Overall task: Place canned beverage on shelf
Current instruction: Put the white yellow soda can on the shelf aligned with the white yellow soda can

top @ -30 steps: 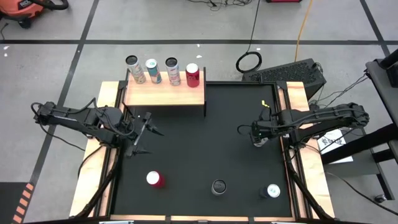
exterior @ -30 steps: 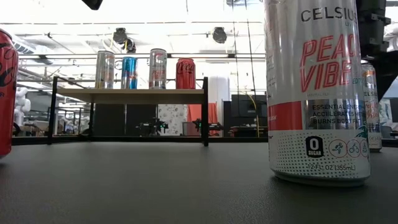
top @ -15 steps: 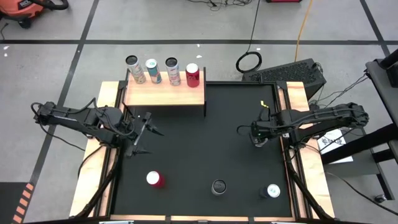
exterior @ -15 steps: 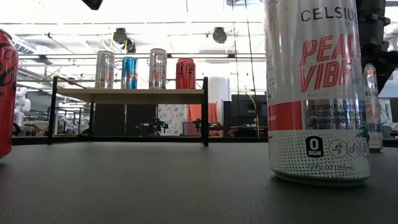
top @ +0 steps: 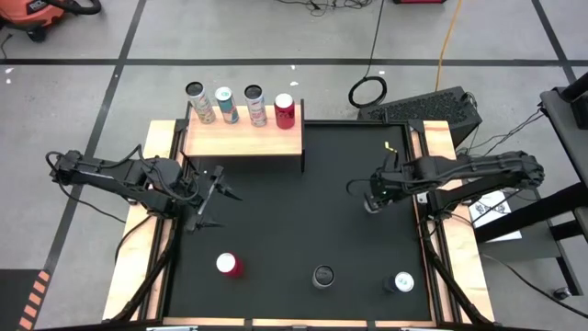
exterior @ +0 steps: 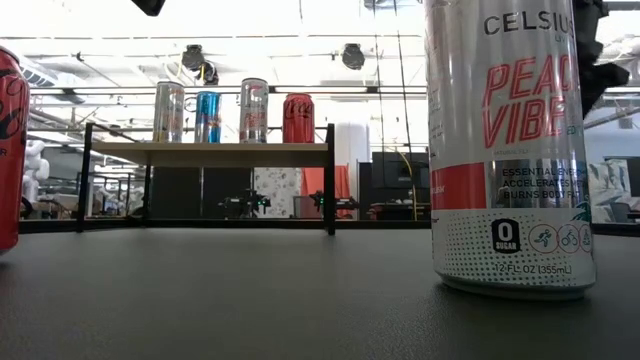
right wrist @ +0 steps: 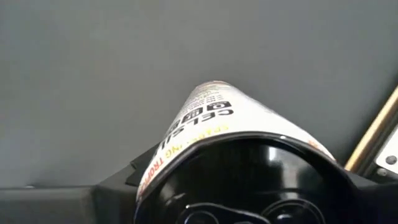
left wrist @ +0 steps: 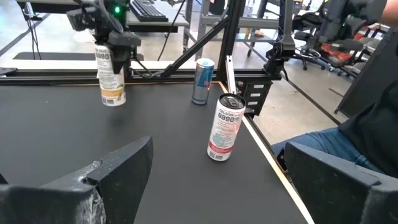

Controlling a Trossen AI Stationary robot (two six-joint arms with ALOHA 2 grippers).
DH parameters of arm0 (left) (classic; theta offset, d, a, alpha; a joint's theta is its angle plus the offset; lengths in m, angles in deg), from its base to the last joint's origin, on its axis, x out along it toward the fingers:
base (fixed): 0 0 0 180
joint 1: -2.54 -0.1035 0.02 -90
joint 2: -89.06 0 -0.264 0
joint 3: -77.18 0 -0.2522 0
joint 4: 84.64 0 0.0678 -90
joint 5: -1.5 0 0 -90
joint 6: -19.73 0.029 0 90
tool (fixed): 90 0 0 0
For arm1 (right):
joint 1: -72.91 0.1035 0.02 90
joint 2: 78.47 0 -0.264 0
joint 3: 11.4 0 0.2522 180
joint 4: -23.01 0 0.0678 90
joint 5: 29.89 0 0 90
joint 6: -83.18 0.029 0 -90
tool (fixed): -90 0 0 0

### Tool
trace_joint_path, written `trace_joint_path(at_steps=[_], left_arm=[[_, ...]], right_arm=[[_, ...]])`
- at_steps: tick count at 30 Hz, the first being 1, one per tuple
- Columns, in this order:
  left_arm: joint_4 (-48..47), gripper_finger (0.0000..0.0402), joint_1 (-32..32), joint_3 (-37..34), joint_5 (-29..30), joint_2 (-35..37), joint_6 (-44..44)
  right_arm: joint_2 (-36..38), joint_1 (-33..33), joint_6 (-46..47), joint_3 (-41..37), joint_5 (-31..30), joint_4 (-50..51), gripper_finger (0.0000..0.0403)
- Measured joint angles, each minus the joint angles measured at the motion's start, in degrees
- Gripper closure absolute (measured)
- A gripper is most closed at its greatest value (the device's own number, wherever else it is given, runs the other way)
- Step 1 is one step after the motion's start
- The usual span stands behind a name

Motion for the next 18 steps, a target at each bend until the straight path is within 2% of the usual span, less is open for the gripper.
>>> trace_joint_path(at_steps=[7,18], left_arm=[[0.0,0.0035,0.0,0.0,0.0,0.0,0.0],[0.0,0.0035,0.0,0.0,0.0,0.0,0.0]], right_arm=[[-3.3,-1.3,-4.2,7.9,-0.7,-0.5,0.0185],[-17.1,-6.7,-22.4,29.0,-1.7,1.7,0.0185]])
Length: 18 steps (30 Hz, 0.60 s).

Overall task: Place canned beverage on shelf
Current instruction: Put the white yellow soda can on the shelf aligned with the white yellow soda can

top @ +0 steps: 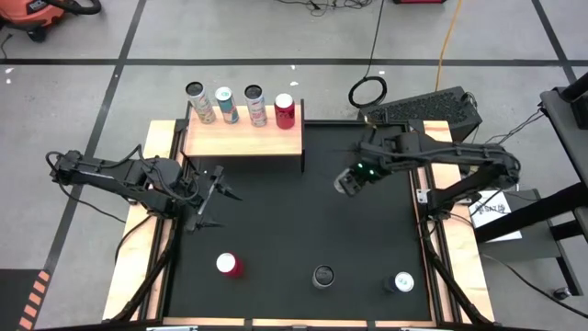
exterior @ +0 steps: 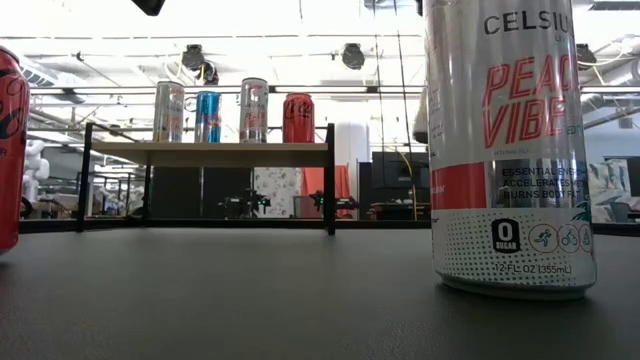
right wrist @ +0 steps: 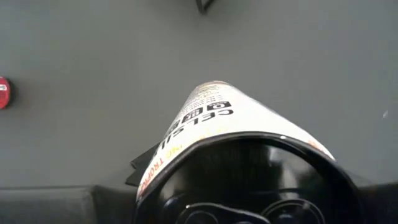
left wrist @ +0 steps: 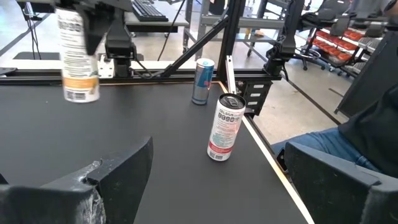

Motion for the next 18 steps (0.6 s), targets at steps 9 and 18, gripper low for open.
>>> trace_joint_path(at_steps=[9,18], left_arm=[[0.4,0.0035,0.0,0.0,-0.1,0.0,0.0],[0.4,0.0035,0.0,0.0,-0.3,-0.1,0.0]], right_arm=[[-9.8,-4.4,-11.0,14.2,0.2,3.0,0.0185],[-16.1,-6.2,-16.7,23.0,1.8,4.9,0.0185]])
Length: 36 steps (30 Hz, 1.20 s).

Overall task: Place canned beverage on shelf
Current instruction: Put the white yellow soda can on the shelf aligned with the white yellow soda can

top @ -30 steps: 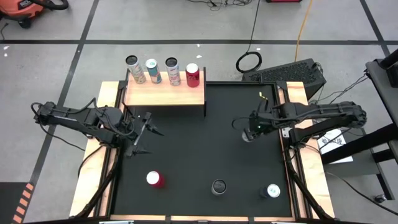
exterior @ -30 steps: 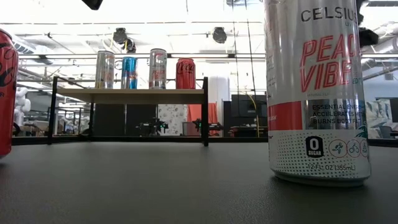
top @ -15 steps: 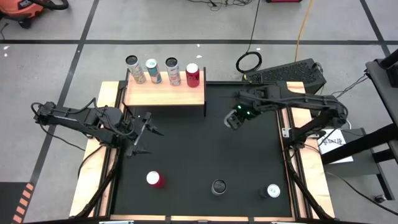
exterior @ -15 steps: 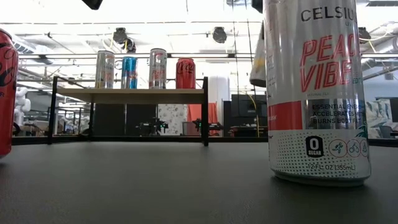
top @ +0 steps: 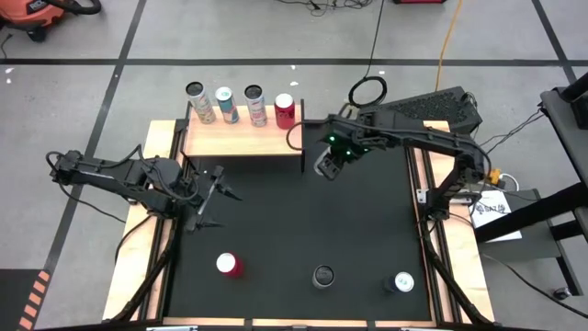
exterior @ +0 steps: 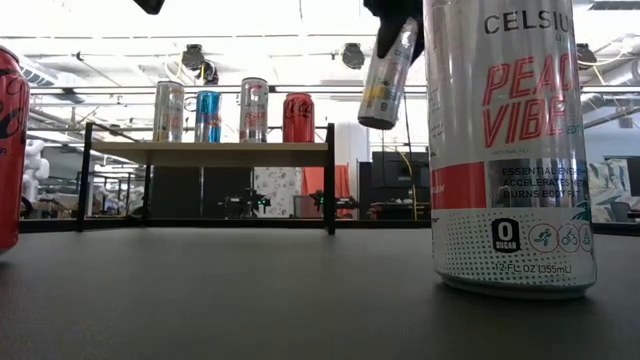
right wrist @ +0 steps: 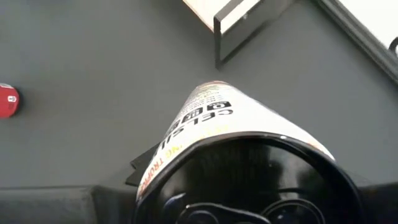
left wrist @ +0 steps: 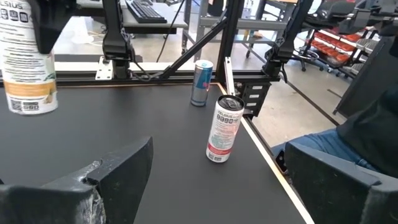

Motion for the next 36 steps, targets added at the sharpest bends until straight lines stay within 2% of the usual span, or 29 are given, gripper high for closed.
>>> trace_joint_path(at_steps=[11,19,27,36], left_arm=[[2.3,0.0035,0.0,0.0,0.3,0.0,0.1],[7.0,0.0035,-0.1,0.0,4.3,-0.7,9.1],[11.4,0.0035,-0.1,0.0,3.0,-1.2,9.0],[12.2,0.0035,-0.1,0.0,3.1,-1.4,9.0]], right_arm=[[-1.2,0.1,-1.7,1.3,0.3,0.5,0.0185],[-1.2,0.1,-2.1,1.3,1.5,0.5,0.0185],[-1.2,-0.1,-2.8,1.3,1.5,0.5,0.0185],[-1.2,-0.1,-2.8,1.3,1.5,0.4,0.0185]])
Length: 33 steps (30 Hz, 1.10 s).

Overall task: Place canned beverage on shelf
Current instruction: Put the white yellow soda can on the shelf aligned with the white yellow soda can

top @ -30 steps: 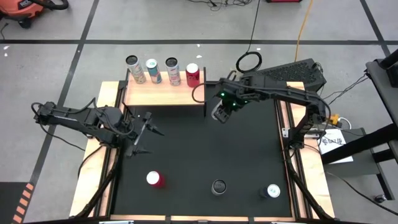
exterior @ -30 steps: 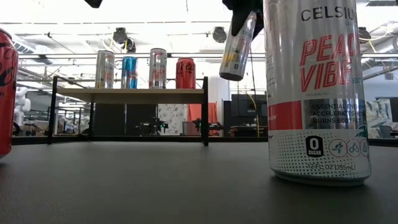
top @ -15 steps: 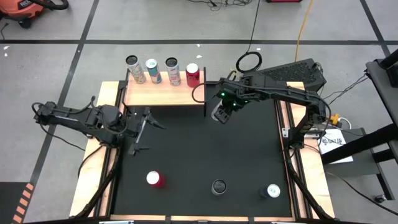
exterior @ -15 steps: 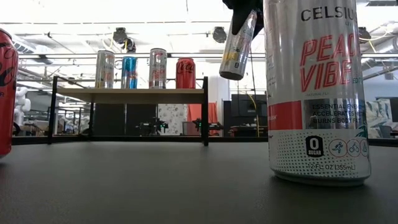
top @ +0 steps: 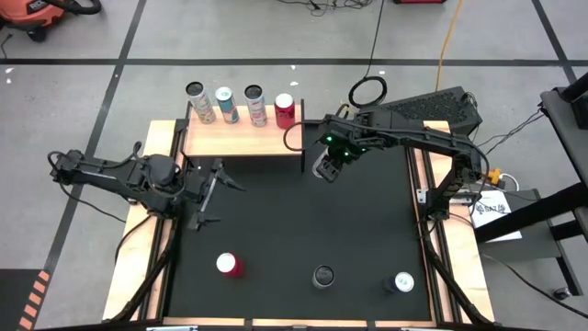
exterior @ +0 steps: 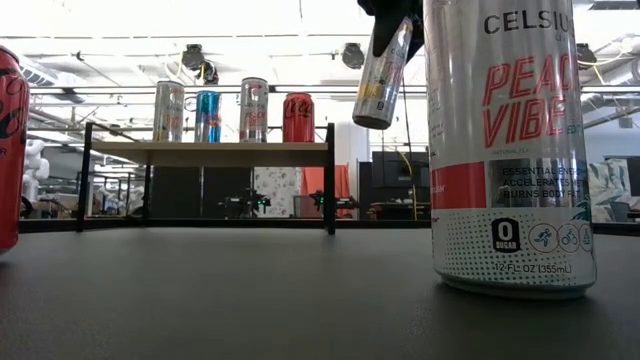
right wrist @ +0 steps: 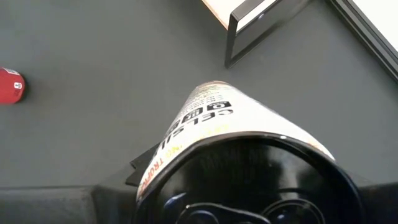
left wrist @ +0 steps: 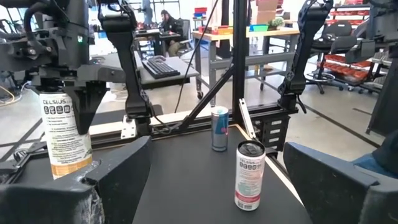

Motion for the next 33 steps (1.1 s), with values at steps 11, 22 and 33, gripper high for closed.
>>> trace_joint_path(at_steps=[11,22,33], left_arm=[[-0.2,0.0035,0.0,0.0,15.0,-2.7,0.0],[2.0,0.0035,-1.3,0.0,26.8,-12.3,0.0],[12.3,0.0035,-8.6,0.0,24.5,-21.2,-1.1]], right_arm=[[0.0,0.0,1.5,0.0,2.9,-3.7,0.0185],[0.0,2.5,1.5,0.0,7.8,-12.8,0.0185],[0.0,3.0,1.3,0.0,9.2,-17.9,0.0185]])
